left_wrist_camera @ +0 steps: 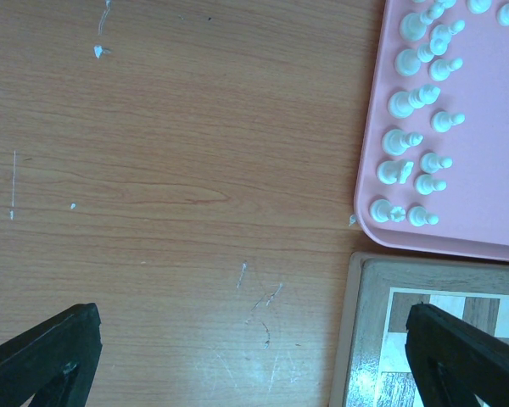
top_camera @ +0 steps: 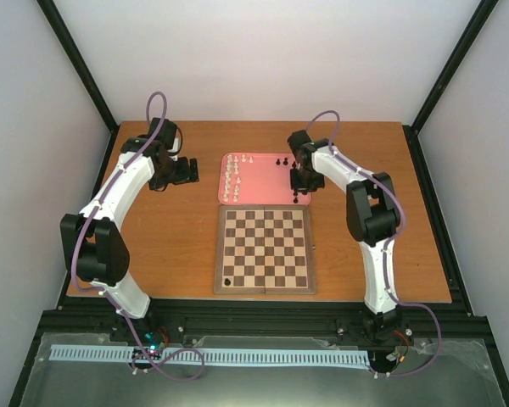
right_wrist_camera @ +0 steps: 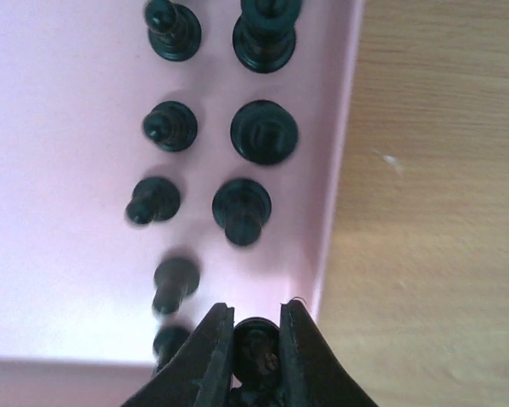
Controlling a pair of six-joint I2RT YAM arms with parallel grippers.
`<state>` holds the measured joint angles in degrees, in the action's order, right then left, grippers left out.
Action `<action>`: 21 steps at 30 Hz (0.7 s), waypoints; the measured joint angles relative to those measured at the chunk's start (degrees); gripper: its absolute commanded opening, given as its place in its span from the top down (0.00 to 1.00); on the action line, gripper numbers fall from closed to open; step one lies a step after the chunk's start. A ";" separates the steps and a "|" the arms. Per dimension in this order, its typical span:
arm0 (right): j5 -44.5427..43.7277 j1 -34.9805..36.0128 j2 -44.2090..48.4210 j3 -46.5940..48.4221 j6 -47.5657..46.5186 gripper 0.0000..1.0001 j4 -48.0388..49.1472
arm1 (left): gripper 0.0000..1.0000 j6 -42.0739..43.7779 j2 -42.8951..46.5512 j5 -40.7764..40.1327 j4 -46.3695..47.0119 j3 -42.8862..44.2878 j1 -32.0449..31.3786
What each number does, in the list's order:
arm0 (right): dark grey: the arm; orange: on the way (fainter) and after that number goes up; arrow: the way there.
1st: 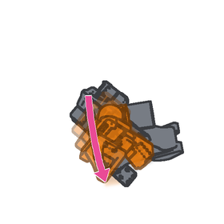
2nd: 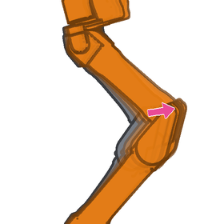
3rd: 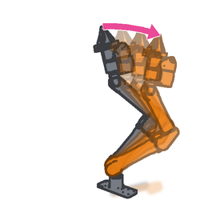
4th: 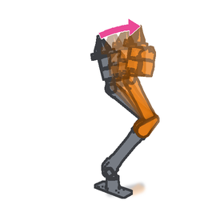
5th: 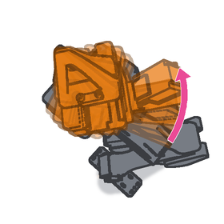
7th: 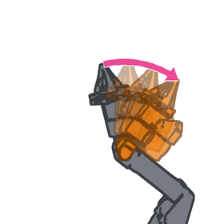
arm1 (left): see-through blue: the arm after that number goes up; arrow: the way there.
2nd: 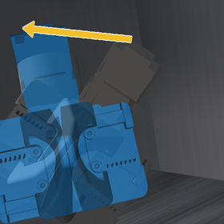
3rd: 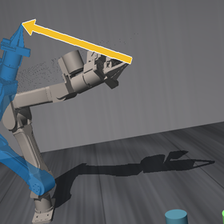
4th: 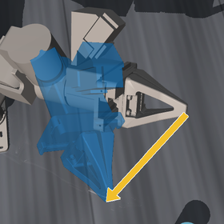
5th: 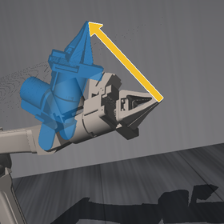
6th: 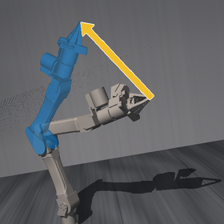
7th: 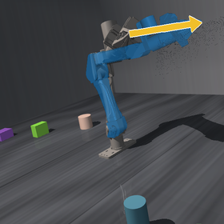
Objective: Set up the chess pieces on the board
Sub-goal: Pick up the chess piece from the storage box, then place the chess piece on the chessboard.
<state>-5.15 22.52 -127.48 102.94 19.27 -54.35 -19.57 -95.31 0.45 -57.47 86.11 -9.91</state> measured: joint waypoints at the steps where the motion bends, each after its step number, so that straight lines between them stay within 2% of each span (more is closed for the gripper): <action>1: 0.02 0.00 1.25 -0.50 0.13 0.97 -0.42 | 0.00 0.00 0.00 0.00 -0.02 0.00 0.00; 7: 0.00 0.94 13.42 -2.97 0.87 0.97 -2.64 | 0.00 0.00 0.00 0.17 -0.04 0.00 0.00; 11: 0.00 5.16 20.76 -4.81 2.08 0.97 -4.00 | 0.00 0.00 0.52 0.22 -0.13 -0.02 0.00; 14: 0.15 11.76 23.19 -6.27 3.67 0.97 -5.42 | 0.00 0.00 1.90 0.22 -0.59 -0.02 0.00; 21: 2.36 30.03 22.25 -7.23 9.33 0.97 -8.04 | 0.00 -0.02 7.30 0.17 -1.42 -0.26 0.00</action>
<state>-2.79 52.56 -105.23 95.70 28.60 -62.39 -19.59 -88.01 0.62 -58.89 85.84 -9.91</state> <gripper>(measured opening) 0.122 0.997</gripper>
